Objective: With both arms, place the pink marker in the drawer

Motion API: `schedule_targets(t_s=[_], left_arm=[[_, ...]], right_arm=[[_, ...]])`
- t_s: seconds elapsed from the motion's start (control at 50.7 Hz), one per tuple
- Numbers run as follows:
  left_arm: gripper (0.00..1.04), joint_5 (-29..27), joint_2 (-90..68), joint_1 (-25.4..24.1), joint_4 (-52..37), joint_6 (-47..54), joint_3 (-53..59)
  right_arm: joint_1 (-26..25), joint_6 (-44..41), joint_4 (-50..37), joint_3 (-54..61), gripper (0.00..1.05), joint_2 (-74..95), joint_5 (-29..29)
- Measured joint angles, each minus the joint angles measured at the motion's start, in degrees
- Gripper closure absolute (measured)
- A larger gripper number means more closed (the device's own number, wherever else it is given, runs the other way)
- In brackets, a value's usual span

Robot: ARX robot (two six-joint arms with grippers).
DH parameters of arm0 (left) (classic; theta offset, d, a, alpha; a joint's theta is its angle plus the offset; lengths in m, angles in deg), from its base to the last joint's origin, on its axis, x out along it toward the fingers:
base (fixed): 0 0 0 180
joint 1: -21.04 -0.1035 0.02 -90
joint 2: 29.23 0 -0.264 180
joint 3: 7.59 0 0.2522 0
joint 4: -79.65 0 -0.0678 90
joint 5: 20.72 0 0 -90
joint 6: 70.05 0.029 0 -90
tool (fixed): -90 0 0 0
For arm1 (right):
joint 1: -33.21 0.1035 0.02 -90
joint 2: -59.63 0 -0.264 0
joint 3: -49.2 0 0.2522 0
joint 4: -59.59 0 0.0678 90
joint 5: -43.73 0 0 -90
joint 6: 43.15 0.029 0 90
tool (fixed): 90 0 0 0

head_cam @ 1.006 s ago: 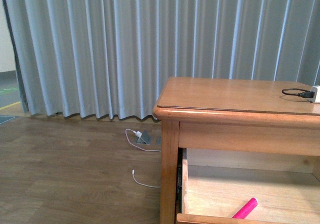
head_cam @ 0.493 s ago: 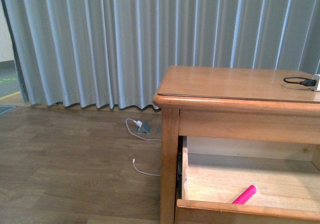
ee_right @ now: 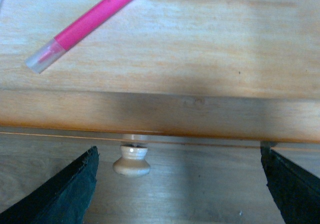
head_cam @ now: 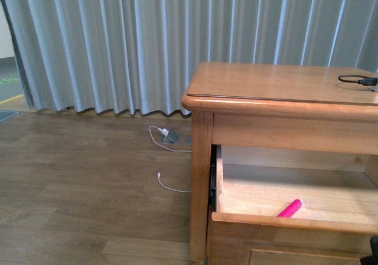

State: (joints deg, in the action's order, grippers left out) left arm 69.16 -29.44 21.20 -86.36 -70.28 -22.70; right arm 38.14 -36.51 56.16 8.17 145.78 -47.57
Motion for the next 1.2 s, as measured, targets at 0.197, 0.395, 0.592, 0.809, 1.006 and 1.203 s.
schedule_targets(t_s=[0.197, 0.395, 0.592, 0.809, 1.006, 1.203], left_arm=[[0.06, 0.02, 0.0, 0.0, 0.0, 0.0, 0.0], [0.06, 0.0, 0.0, 0.0, 0.0, 0.0, 0.0], [0.06, 0.02, 0.0, 0.0, 0.0, 0.0, 0.0], [0.06, 0.0, 0.0, 0.0, 0.0, 0.0, 0.0], [0.06, 0.0, 0.0, 0.0, 0.0, 0.0, 0.0], [0.06, 0.02, 0.0, 0.0, 0.0, 0.0, 0.0]], right_arm=[[0.96, 0.98, -4.37, -5.14, 0.08, 7.19, -1.46], [2.12, 1.51, -9.46, -10.73, 0.08, 14.34, -3.02], [2.8, 1.55, -14.99, -16.22, 0.08, 20.87, -3.67], [2.19, 1.57, -20.74, -22.18, 0.08, 28.44, -4.74], [1.03, 1.55, -24.37, -25.66, 0.08, 32.52, -4.81], [0.28, 1.51, -28.5, -27.85, 0.08, 35.91, -4.85]])
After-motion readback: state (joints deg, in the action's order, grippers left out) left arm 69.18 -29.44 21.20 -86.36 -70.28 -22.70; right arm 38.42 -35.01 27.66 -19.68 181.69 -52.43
